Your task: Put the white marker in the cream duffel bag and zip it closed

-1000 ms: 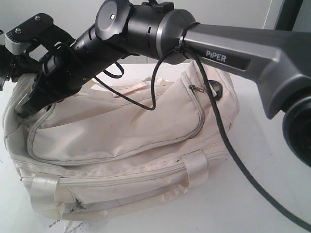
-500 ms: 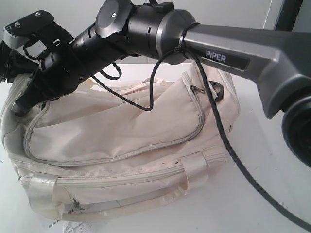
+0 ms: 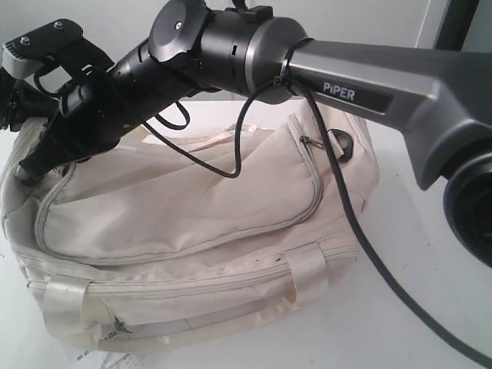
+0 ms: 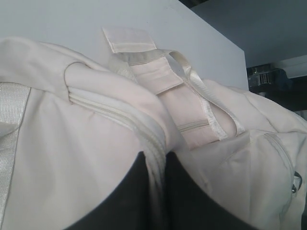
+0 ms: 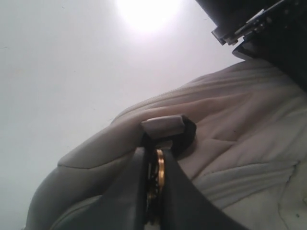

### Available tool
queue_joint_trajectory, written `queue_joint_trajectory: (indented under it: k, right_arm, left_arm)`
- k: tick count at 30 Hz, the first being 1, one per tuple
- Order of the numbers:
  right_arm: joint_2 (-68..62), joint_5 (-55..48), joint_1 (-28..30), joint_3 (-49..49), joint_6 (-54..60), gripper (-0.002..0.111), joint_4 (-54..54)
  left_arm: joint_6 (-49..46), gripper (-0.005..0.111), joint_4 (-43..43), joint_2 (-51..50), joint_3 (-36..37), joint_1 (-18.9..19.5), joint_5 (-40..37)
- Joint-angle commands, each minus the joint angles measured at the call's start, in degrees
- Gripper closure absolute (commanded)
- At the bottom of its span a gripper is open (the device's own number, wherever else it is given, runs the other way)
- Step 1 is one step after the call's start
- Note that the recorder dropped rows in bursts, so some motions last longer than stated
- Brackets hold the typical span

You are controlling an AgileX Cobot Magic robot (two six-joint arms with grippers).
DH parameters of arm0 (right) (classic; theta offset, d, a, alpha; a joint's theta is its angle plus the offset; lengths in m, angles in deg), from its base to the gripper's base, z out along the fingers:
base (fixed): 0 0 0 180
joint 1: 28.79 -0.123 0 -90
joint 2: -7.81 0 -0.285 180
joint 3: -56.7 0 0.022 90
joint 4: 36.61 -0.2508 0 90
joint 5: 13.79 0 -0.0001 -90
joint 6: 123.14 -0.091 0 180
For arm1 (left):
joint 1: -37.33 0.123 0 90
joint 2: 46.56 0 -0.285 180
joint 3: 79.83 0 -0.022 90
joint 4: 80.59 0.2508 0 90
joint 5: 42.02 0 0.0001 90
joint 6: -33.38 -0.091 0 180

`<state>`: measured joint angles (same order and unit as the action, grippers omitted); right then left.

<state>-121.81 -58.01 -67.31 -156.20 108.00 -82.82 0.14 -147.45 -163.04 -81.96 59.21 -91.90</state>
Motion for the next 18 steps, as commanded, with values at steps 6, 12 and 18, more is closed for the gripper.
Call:
queue_joint_trajectory:
  k: [6,12,18]
  right_arm:
    - [1.0,-11.7,-3.1,0.4,1.9,0.108,-2.4]
    - [1.0,-3.8,-3.1,0.4,0.4,0.108,13.6]
    - [1.0,3.6,-3.1,0.4,1.4,0.108,15.2]
  left_arm:
    - [0.3,0.107,-6.0,-0.1,-0.8,1.5,11.8]
    - [-0.1,0.107,-5.1,-0.1,-0.8,1.5,11.3]
    - [-0.1,0.078,-2.5,-0.1,-0.8,1.5,11.1]
